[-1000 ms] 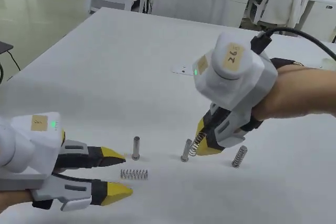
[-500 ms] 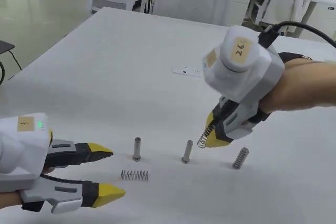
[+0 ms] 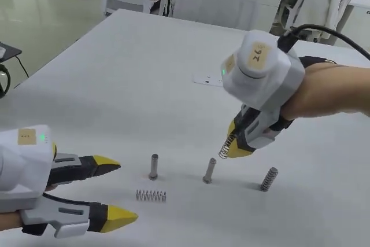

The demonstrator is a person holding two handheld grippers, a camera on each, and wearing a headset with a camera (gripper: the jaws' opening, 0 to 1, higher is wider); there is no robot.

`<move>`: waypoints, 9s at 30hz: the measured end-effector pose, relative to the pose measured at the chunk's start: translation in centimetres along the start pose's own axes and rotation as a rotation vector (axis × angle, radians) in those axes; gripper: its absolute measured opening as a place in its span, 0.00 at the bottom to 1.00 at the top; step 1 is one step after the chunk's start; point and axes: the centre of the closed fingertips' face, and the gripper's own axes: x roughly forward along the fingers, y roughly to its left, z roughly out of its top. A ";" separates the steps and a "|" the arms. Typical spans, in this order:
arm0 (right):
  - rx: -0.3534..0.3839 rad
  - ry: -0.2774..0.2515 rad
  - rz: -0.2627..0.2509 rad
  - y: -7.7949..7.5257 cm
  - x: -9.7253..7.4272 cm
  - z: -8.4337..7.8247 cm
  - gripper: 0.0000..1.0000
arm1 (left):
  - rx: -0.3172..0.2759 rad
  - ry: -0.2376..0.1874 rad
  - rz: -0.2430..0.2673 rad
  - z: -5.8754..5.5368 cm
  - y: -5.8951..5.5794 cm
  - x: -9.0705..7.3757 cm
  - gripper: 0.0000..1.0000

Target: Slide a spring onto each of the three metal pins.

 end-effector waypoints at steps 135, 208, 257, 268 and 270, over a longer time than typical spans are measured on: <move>0.117 0.002 0.085 3.8 6.1 -2.5 0.17 | -0.011 0.005 -0.005 -0.2 -0.2 0.1 0.55; 0.037 -0.127 0.105 4.9 11.4 6.7 0.14 | -0.010 0.028 0.001 -0.7 -0.7 -0.7 0.52; -0.079 -0.179 0.121 7.7 5.0 7.2 0.08 | 0.101 0.012 -0.101 0.6 -2.5 1.5 0.25; -0.105 -0.176 0.120 8.2 4.4 7.4 0.08 | 0.143 -0.002 -0.124 1.1 -3.2 1.6 0.12; -0.105 -0.176 0.121 8.2 4.3 7.4 0.08 | 0.152 -0.005 -0.128 1.2 -3.3 1.6 0.10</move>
